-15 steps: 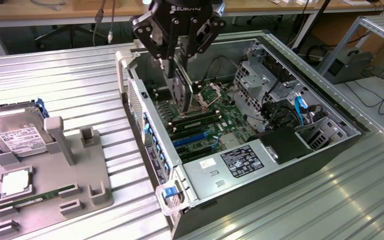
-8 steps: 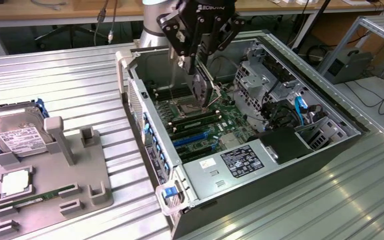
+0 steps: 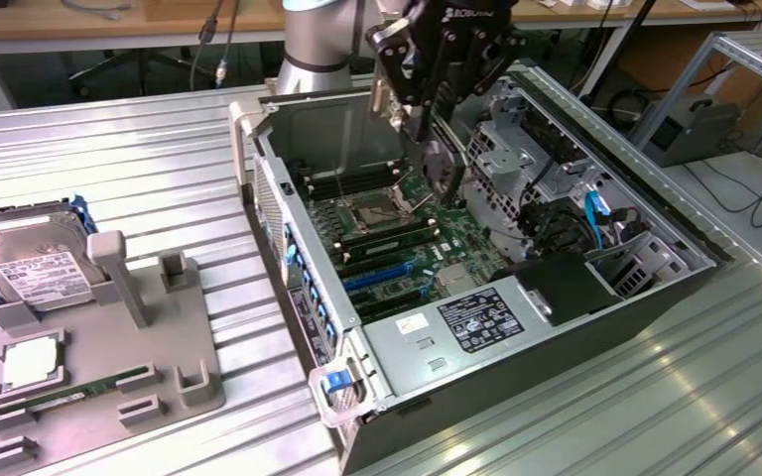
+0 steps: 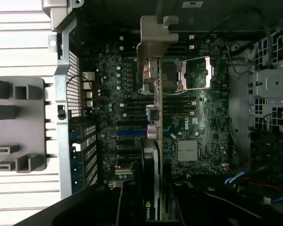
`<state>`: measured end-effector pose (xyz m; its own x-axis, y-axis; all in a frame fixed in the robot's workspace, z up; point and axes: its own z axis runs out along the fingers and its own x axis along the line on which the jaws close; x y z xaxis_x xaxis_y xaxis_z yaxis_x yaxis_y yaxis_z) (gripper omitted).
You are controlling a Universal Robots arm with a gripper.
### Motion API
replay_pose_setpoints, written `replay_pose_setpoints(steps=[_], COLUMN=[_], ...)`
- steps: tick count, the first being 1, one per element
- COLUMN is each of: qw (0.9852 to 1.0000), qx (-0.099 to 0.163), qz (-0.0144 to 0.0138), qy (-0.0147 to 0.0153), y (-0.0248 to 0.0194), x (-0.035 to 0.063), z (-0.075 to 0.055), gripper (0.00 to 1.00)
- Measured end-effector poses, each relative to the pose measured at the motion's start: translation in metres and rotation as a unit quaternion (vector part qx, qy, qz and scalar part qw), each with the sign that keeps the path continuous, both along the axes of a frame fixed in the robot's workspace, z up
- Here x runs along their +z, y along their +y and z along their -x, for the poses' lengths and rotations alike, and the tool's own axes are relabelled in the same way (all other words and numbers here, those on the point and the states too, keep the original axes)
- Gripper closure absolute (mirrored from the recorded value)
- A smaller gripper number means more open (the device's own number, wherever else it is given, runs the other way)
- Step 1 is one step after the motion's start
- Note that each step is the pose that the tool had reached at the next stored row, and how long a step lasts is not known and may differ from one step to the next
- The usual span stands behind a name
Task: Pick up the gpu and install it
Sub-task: 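Pick up the gpu and move the gpu toward the slot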
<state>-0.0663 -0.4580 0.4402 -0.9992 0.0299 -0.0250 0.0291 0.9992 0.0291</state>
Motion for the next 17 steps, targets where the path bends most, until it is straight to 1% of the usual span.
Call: replay_pose_setpoints(steps=[2, 4, 9, 17], qw=[1.0, 1.0, 1.0, 1.0], qx=[0.0, 0.001, 0.002, 0.002], qz=[0.0, 0.0, 0.0, 0.0001], qy=[0.0, 0.0, 0.0, 0.0], y=[0.0, 0.0001, 0.0, 0.0002], x=[0.0, 0.0, 0.0, 0.0001], z=[-0.01, -0.026, -0.051, -0.08], gripper=[0.73, 0.73, 0.73, 0.73])
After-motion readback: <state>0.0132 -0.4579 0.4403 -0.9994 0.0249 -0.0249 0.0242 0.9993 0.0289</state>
